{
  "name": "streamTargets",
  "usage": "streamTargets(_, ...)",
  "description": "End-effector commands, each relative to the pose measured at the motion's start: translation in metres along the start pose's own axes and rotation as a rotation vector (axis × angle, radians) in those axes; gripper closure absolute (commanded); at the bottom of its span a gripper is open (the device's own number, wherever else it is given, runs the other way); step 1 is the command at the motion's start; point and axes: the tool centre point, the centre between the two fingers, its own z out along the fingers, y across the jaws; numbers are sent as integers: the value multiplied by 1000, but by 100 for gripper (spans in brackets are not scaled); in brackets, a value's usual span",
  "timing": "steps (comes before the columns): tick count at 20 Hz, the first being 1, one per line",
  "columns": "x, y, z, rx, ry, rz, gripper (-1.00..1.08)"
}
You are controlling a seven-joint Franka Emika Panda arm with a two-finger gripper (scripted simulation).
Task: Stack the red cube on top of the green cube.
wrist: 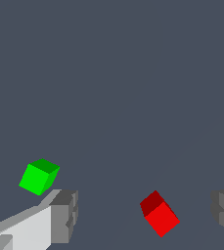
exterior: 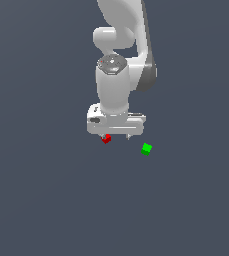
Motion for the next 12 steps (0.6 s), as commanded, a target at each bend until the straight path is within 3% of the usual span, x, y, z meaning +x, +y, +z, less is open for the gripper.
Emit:
streamTargets(1,0,0,0,0,0,0,-92)
streamTargets(12,-14,2,13,-3,-6,-83,-92)
